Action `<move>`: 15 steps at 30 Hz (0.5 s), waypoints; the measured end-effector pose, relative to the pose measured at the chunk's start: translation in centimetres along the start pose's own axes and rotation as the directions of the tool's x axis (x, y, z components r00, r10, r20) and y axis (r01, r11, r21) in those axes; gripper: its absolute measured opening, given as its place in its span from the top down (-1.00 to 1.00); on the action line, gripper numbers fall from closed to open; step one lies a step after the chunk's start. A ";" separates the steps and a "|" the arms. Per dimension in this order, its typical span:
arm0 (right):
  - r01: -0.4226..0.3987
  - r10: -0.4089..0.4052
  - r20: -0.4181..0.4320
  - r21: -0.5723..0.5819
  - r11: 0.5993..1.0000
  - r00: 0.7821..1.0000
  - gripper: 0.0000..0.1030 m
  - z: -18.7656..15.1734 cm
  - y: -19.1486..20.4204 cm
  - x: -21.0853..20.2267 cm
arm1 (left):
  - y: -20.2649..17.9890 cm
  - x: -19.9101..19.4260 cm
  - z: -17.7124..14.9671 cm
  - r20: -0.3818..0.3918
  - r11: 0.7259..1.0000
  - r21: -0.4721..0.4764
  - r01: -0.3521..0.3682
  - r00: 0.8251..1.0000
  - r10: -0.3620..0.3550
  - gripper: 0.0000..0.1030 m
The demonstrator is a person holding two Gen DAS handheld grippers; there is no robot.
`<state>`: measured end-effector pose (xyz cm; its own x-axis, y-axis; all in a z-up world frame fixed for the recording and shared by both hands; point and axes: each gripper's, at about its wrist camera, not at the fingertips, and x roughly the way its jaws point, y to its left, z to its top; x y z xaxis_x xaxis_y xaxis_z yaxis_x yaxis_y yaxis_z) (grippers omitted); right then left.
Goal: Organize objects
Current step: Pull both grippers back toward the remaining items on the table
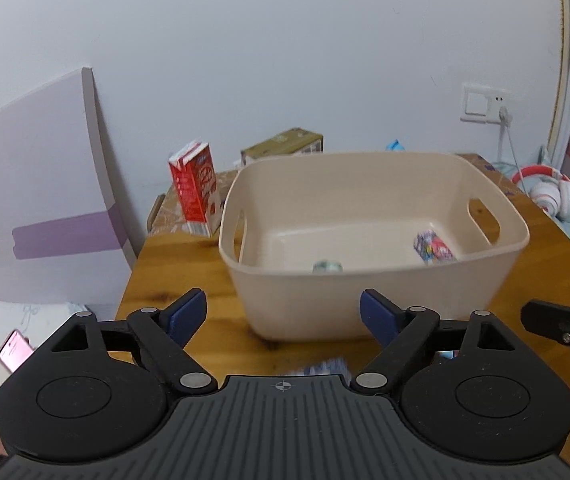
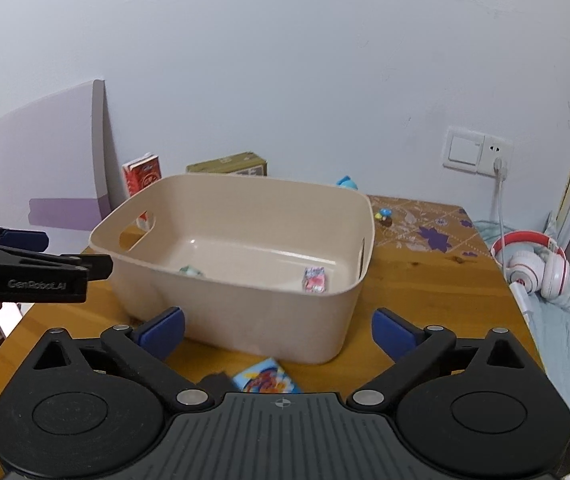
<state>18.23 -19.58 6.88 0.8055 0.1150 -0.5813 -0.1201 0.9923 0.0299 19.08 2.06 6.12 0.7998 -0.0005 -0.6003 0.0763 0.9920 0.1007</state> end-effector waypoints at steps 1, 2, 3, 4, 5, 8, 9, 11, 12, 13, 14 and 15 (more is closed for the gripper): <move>-0.002 0.002 -0.003 -0.001 1.000 1.000 -0.99 -0.3 0.1 -0.1 | 0.0 -0.3 -0.4 -0.005 1.000 0.003 0.002 1.000 -0.002 -0.66; -0.003 0.003 -0.006 -0.004 1.000 1.000 -1.00 -0.6 0.3 -0.3 | 0.1 -0.5 -0.9 -0.009 1.000 0.005 0.004 1.000 -0.004 -0.66; -0.002 0.002 -0.009 -0.006 1.000 1.000 -1.00 -0.9 0.5 -0.4 | 0.2 -0.8 -1.3 -0.013 1.000 0.008 0.005 1.000 -0.005 -0.66; -0.003 0.002 -0.013 -0.008 1.000 1.000 -1.00 -1.3 0.6 -0.5 | 0.2 -1.0 -1.8 -0.017 1.000 0.011 0.007 1.000 -0.007 -0.66; -0.003 0.003 -0.016 -0.010 1.000 1.000 -1.00 -1.5 0.8 -0.6 | 0.2 -1.2 -2.3 -0.021 1.000 0.012 0.010 1.000 -0.010 -0.66; -0.005 0.004 -0.026 -0.017 1.000 1.000 -1.00 -2.5 1.2 -0.9 | 0.4 -1.8 -3.7 -0.036 1.000 0.011 0.026 0.999 -0.025 -0.66; -0.005 0.004 -0.030 -0.020 1.000 1.000 -1.00 -2.7 1.3 -1.0 | 0.4 -2.0 -4.2 -0.040 1.000 0.010 0.029 0.999 -0.029 -0.66; -0.005 0.004 -0.040 -0.028 1.000 0.999 -1.00 -3.3 1.4 -1.0 | 0.5 -2.3 -5.0 -0.047 0.999 0.017 0.035 0.998 -0.034 -0.66; -0.006 0.004 -0.044 -0.032 0.999 0.999 -1.00 -3.6 1.5 -1.1 | 0.5 -2.5 -5.4 -0.051 0.999 0.022 0.037 0.998 -0.036 -0.66; -0.007 0.005 -0.050 -0.036 0.999 0.999 -1.00 -3.9 1.7 -1.1 | 0.5 -2.6 -5.8 -0.057 0.999 0.026 0.039 0.998 -0.038 -0.66; -0.008 0.006 -0.056 -0.041 0.999 0.998 -1.00 -4.3 1.8 -1.1 | 0.5 -2.7 -6.2 -0.063 0.999 0.028 0.042 0.997 -0.040 -0.66; -0.009 0.006 -0.062 -0.046 0.999 0.998 -1.00 -4.6 1.9 -1.1 | 0.4 -2.7 -6.6 -0.071 0.999 0.030 0.046 0.997 -0.044 -0.66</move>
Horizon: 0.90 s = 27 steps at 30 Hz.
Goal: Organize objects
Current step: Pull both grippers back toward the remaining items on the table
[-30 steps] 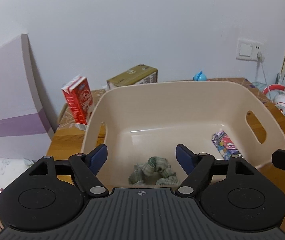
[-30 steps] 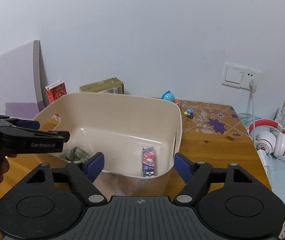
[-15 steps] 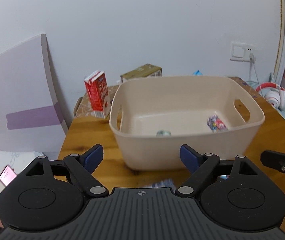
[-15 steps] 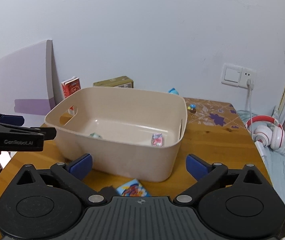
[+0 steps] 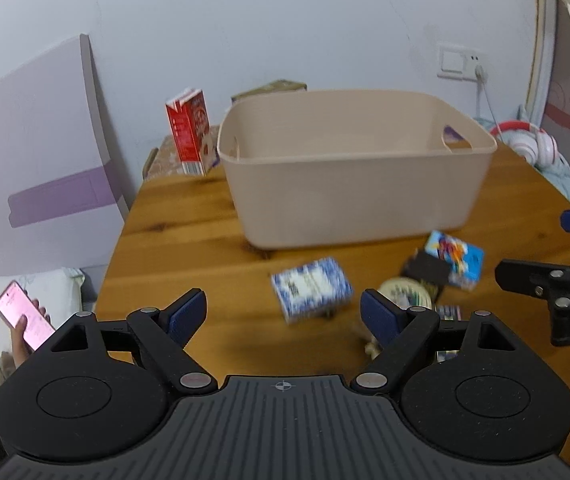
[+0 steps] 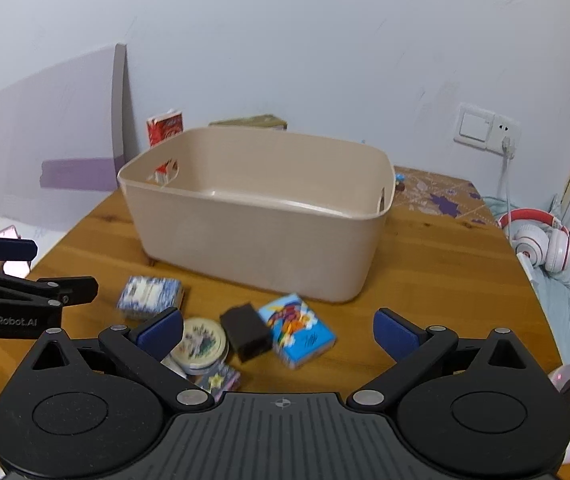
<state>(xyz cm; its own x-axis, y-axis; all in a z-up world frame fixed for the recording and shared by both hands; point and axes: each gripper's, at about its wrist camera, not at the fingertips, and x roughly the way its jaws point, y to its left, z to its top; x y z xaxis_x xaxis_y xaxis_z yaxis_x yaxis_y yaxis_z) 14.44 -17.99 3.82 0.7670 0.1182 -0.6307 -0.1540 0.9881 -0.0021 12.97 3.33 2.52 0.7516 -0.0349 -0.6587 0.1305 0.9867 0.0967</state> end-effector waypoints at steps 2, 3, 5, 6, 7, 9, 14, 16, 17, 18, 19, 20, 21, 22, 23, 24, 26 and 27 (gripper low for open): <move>-0.004 0.004 -0.013 -0.010 1.000 1.000 -1.00 -0.7 0.3 0.0 | 0.0 -0.1 -0.9 -0.017 1.000 0.006 0.007 1.000 -0.007 -0.66; -0.004 0.004 -0.019 -0.014 1.000 1.000 -1.00 -1.0 0.4 0.1 | 0.0 -0.1 -1.4 -0.024 1.000 0.008 0.009 1.000 -0.009 -0.66; -0.005 0.004 -0.035 -0.021 1.000 0.999 -1.00 -1.7 0.7 0.2 | 0.0 -0.1 -2.2 -0.041 1.000 0.011 0.015 0.999 -0.015 -0.66; -0.006 0.005 -0.041 -0.023 1.000 0.999 -1.00 -2.0 0.8 0.3 | 0.0 -0.1 -2.5 -0.049 1.000 0.013 0.019 0.999 -0.018 -0.66; -0.008 0.007 -0.050 -0.024 1.000 0.999 -1.00 -2.3 0.9 0.5 | 0.0 0.0 -2.9 -0.057 1.000 0.015 0.022 0.998 -0.021 -0.66; -0.012 0.010 -0.064 -0.027 1.000 0.998 -1.00 -2.9 1.0 0.7 | 0.1 -0.1 -3.6 -0.068 0.999 0.017 0.028 0.997 -0.027 -0.66; -0.025 0.022 -0.080 -0.039 0.999 0.997 -1.00 -4.1 1.6 1.1 | 0.0 -0.2 -4.9 -0.096 0.998 0.024 0.055 0.994 -0.052 -0.66; -0.031 0.028 -0.084 -0.042 0.999 0.996 -1.00 -4.6 1.8 1.2 | -0.1 -0.1 -5.4 -0.112 0.997 0.030 0.071 0.991 -0.068 -0.66; -0.034 0.030 -0.087 -0.043 0.998 0.996 -1.00 -4.7 1.9 1.3 | -0.2 0.1 -5.6 -0.120 0.996 0.033 0.078 0.990 -0.073 -0.66; -0.036 0.032 -0.089 -0.043 0.998 0.996 -1.00 -4.8 1.9 1.4 | -0.2 0.2 -5.8 -0.129 0.996 0.037 0.085 0.988 -0.080 -0.66; -0.038 0.034 -0.091 -0.045 0.998 0.995 -1.00 -5.0 2.0 1.5 | -0.3 0.4 -6.1 -0.137 0.995 0.041 0.091 0.987 -0.085 -0.66; -0.040 0.035 -0.093 -0.047 0.998 0.995 -1.00 -5.2 2.0 1.6 | -0.4 0.6 -6.3 -0.144 0.994 0.046 0.097 0.985 -0.089 -0.66; -0.041 0.036 -0.094 -0.049 0.998 0.995 -1.00 -5.3 2.1 1.7 | -0.5 0.8 -6.5 -0.152 0.994 0.050 0.102 0.984 -0.093 -0.66; -0.042 0.038 -0.093 -0.051 0.998 0.995 -1.00 -5.4 2.2 1.8 | -0.6 1.1 -6.6 -0.160 0.993 0.052 0.106 0.982 -0.096 -0.66; -0.045 0.039 -0.091 -0.055 0.998 0.995 -1.00 -5.6 2.3 2.0 | -0.7 1.3 -6.8 -0.166 0.993 0.053 0.108 0.981 -0.098 -0.66; -0.046 0.041 -0.089 -0.057 0.997 0.995 -1.00 -5.6 2.3 2.1 | -0.7 1.6 -6.9 -0.174 0.992 0.053 0.113 0.980 -0.102 -0.66; -0.050 0.045 -0.084 -0.057 0.997 0.995 -1.00 -5.7 2.4 2.4 | -0.9 2.1 -7.0 -0.183 0.991 0.049 0.122 0.977 -0.111 -0.66; -0.051 0.046 -0.083 -0.055 0.997 0.995 -0.99 -5.8 2.4 2.6 | -0.9 2.3 -7.1 -0.188 0.991 0.045 0.126 0.975 -0.115 -0.66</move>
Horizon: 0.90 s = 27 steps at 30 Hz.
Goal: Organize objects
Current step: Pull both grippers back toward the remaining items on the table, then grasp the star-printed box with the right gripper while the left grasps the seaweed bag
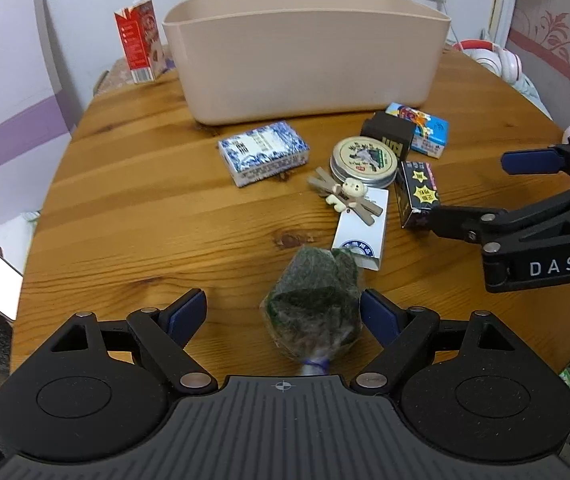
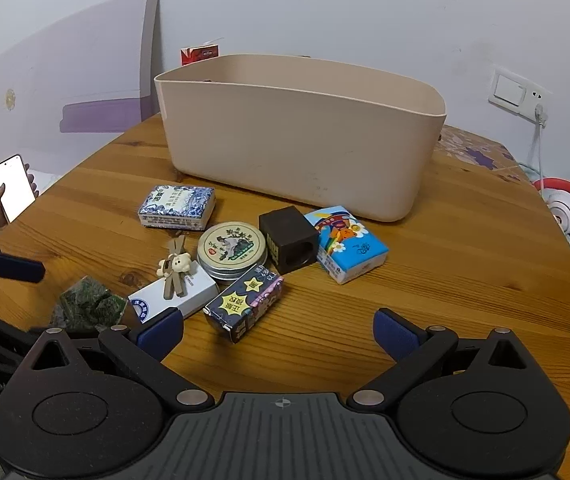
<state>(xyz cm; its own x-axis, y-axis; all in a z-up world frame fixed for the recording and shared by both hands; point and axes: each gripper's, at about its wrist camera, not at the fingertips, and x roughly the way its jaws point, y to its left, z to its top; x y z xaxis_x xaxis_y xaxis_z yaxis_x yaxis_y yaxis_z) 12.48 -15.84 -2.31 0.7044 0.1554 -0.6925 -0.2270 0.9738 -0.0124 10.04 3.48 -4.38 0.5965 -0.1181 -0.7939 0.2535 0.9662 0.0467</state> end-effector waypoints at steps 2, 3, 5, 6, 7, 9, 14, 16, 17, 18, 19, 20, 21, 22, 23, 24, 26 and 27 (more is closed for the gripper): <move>-0.010 0.010 -0.002 0.010 1.000 1.000 -0.97 0.0 0.0 0.5 | 0.0 0.5 0.1 -0.009 1.000 -0.002 0.003 1.000 -0.003 -0.65; -0.015 0.015 -0.004 0.016 1.000 1.000 -0.95 0.1 0.0 0.7 | 0.0 0.7 0.1 -0.014 1.000 -0.003 0.005 1.000 -0.005 -0.65; -0.021 0.021 -0.006 0.026 0.999 1.000 -0.90 0.2 0.1 1.2 | 0.1 1.2 0.2 -0.023 1.000 -0.006 0.006 1.000 -0.006 -0.65; -0.020 0.020 -0.008 0.029 0.999 1.000 -0.85 0.2 0.1 1.5 | 0.3 1.3 0.2 -0.019 1.000 -0.012 0.014 1.000 -0.014 -0.64; -0.021 0.021 -0.012 0.031 0.999 1.000 -0.82 0.3 0.2 1.8 | 0.4 1.5 0.3 -0.020 1.000 -0.019 0.022 1.000 -0.023 -0.63; -0.020 0.020 -0.018 0.036 0.999 1.000 -0.73 0.4 0.3 2.3 | 0.6 1.5 0.5 -0.019 0.999 -0.028 0.025 1.000 -0.025 -0.57; -0.034 0.036 -0.047 0.052 0.998 0.998 -0.41 0.3 0.2 3.5 | 1.0 1.3 0.7 -0.009 0.999 -0.048 0.016 1.000 -0.017 -0.16; -0.037 0.040 -0.055 0.055 0.998 0.998 -0.25 0.3 0.2 3.9 | 1.2 1.2 0.7 -0.005 0.998 -0.060 0.015 1.000 -0.015 -0.04; -0.032 0.035 -0.050 0.053 0.998 0.998 -0.14 0.3 0.2 3.9 | 1.4 1.2 0.7 -0.004 0.997 -0.070 0.023 1.000 -0.023 0.03; -0.027 0.029 -0.048 0.049 0.998 0.998 -0.02 0.3 0.2 3.9 | 1.4 1.1 0.7 -0.002 0.997 -0.076 0.026 1.000 -0.027 0.07; -0.026 0.028 -0.047 0.044 0.999 0.999 0.06 0.3 0.3 3.9 | 1.4 1.1 0.7 -0.002 0.997 -0.079 0.028 1.000 -0.028 0.08; -0.026 0.028 -0.045 0.043 0.999 0.999 0.22 0.4 0.2 3.9 | 1.4 1.1 0.7 -0.002 0.996 -0.080 0.027 1.000 -0.027 0.08; -0.026 0.028 -0.045 0.044 0.999 0.999 0.42 0.4 0.2 3.9 | 1.4 1.1 0.7 -0.001 0.996 -0.081 0.026 1.000 -0.026 0.09; -0.028 0.030 -0.044 0.044 0.999 0.999 0.46 0.4 0.1 3.8 | 1.3 1.1 0.8 -0.001 0.996 -0.080 0.025 1.000 -0.025 0.09; -0.031 0.033 -0.044 0.045 0.999 0.998 0.54 0.4 0.1 3.8 | 1.3 1.2 0.8 -0.001 0.997 -0.080 0.024 1.000 -0.025 0.10; -0.032 0.034 -0.043 0.046 0.998 0.998 0.56 0.4 0.1 3.8 | 1.2 1.2 0.9 0.000 0.996 -0.081 0.025 1.000 -0.025 0.11; -0.030 0.032 -0.044 0.044 0.999 0.999 0.57 0.4 0.0 3.7 | 1.2 1.2 0.9 0.003 0.996 -0.087 0.025 1.000 -0.025 0.12; -0.028 0.030 -0.044 0.043 0.999 0.999 0.57 0.3 -0.1 3.7 | 1.2 1.1 1.0 0.005 0.996 -0.088 0.024 1.000 -0.024 0.12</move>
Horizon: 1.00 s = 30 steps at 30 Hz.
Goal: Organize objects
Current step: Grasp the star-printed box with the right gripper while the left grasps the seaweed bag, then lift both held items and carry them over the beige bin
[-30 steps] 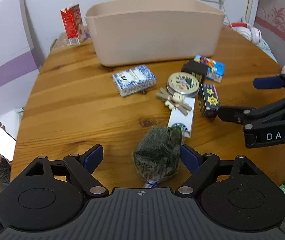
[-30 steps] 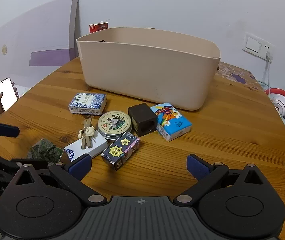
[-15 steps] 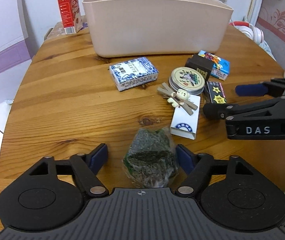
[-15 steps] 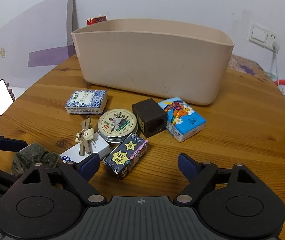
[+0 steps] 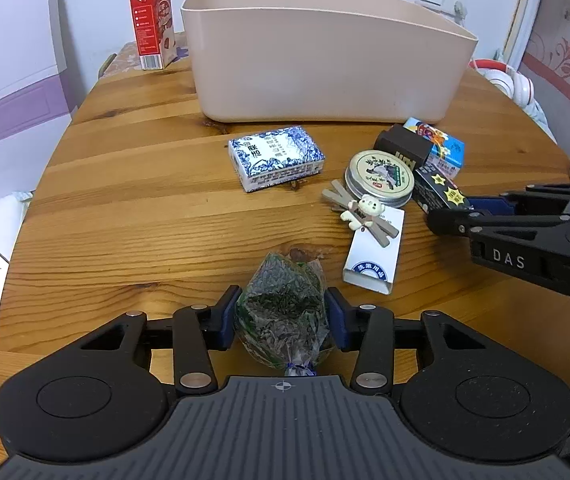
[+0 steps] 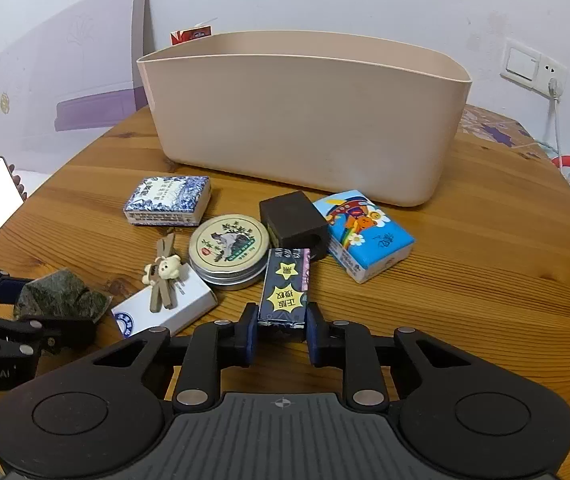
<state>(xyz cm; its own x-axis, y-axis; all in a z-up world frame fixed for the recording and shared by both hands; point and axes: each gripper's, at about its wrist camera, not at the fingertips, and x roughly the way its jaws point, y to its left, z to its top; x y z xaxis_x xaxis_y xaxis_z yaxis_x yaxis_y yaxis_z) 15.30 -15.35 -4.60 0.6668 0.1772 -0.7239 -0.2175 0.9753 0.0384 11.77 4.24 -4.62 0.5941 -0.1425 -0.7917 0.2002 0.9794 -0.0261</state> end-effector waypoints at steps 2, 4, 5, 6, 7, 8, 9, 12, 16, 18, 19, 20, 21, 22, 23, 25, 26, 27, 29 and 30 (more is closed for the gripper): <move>0.001 -0.001 0.004 0.001 1.000 1.000 0.57 -0.1 -0.2 -0.2 | -0.1 -0.2 0.2 0.006 1.000 0.002 0.002 1.000 -0.002 0.13; 0.006 -0.006 0.010 -0.008 1.000 1.000 0.58 -0.1 -0.3 -0.5 | -0.3 -0.5 0.3 0.016 1.000 0.003 0.003 1.000 -0.003 0.14; 0.007 -0.007 0.014 -0.010 1.000 1.000 0.58 -0.1 -0.5 -0.7 | -0.4 -0.6 0.4 0.022 1.000 0.003 0.003 1.000 -0.003 0.14; 0.005 -0.005 0.020 -0.011 1.000 1.000 0.58 -0.1 -0.6 -1.0 | -0.4 -0.8 0.6 0.029 1.000 0.003 0.003 1.000 -0.003 0.15; 0.004 -0.004 0.026 -0.011 1.000 1.000 0.58 0.0 -0.7 -1.2 | -0.4 -1.0 0.7 0.037 1.000 0.002 0.004 0.999 -0.004 0.15; 0.001 -0.001 0.036 -0.011 1.000 0.999 0.58 0.0 -0.9 -1.5 | -0.5 -1.2 0.9 0.044 1.000 0.001 0.004 0.999 -0.004 0.15; 0.002 -0.002 0.042 -0.011 1.000 0.999 0.58 0.1 -1.0 -1.8 | -0.6 -1.4 1.1 0.052 1.000 0.000 0.004 0.999 -0.004 0.15; 0.006 -0.006 0.058 -0.009 1.000 0.998 0.58 0.4 -1.5 -2.4 | -0.6 -2.0 1.7 0.075 1.000 -0.002 0.004 0.997 -0.004 0.16; 0.008 -0.008 0.082 0.001 1.000 0.997 0.58 0.9 -2.3 -3.5 | -0.7 -2.8 2.8 0.111 1.000 -0.002 0.003 0.994 -0.003 0.16; 0.010 -0.011 0.098 0.005 1.000 0.995 0.58 1.3 -2.5 -4.0 | -0.8 -3.2 3.4 0.131 1.000 -0.001 0.001 0.991 -0.001 0.16; 0.011 -0.012 0.104 0.007 1.000 0.994 0.58 1.5 -2.6 -4.2 | -0.8 -3.4 3.8 0.142 1.000 -0.001 0.000 0.990 0.000 0.16; 0.013 -0.014 0.115 0.009 1.000 0.993 0.58 1.8 -2.7 -4.6 | -0.8 -3.6 4.2 0.151 1.000 -0.001 0.000 0.989 0.000 0.16; 0.015 -0.016 0.124 0.009 1.000 0.992 0.58 2.0 -2.9 -4.8 | -0.8 -3.8 4.6 0.162 1.000 -0.002 0.000 0.987 0.000 0.16; 0.016 -0.017 0.132 0.010 1.000 0.991 0.58 2.3 -3.0 -5.0 | -0.8 -4.0 5.0 0.173 1.000 -0.004 -0.001 0.985 0.002 0.16; 0.017 -0.018 0.141 0.011 1.000 0.990 0.58 2.7 -3.2 -5.3 | -0.8 -4.2 5.5 0.184 1.000 -0.004 -0.001 0.983 0.002 0.16; 0.018 -0.020 0.157 0.015 1.000 0.987 0.58 3.3 -3.6 -5.6 | -0.8 -4.5 6.4 0.204 1.000 -0.009 -0.001 0.979 0.003 0.16; 0.020 -0.022 0.169 0.017 1.000 0.985 0.58 3.6 -3.9 -5.8 | -0.9 -4.6 6.9 0.214 1.000 -0.010 -0.001 0.977 0.003 0.16; 0.022 -0.025 0.178 0.018 1.000 0.984 0.58 3.9 -4.0 -6.0 | -0.9 -4.7 7.3 0.223 1.000 -0.012 0.000 0.975 0.002 0.16; 0.026 -0.029 0.196 0.019 0.999 0.980 0.58 4.8 -4.4 -6.3 | -1.0 -4.9 8.3 0.238 1.000 -0.011 0.001 0.971 0.002 0.16; 0.028 -0.031 0.205 0.020 0.999 0.978 0.58 5.3 -4.5 -6.5 | -1.0 -5.0 8.8 0.247 1.000 -0.011 -0.002 0.969 0.005 0.17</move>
<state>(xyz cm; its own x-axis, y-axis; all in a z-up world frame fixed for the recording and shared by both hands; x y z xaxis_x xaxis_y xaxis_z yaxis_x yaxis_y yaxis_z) 15.73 -20.22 3.52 0.8053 0.1698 -0.5680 -0.1846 0.9823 0.0319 15.43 2.69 4.74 0.7690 -0.1684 -0.6167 0.1901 0.9813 -0.0310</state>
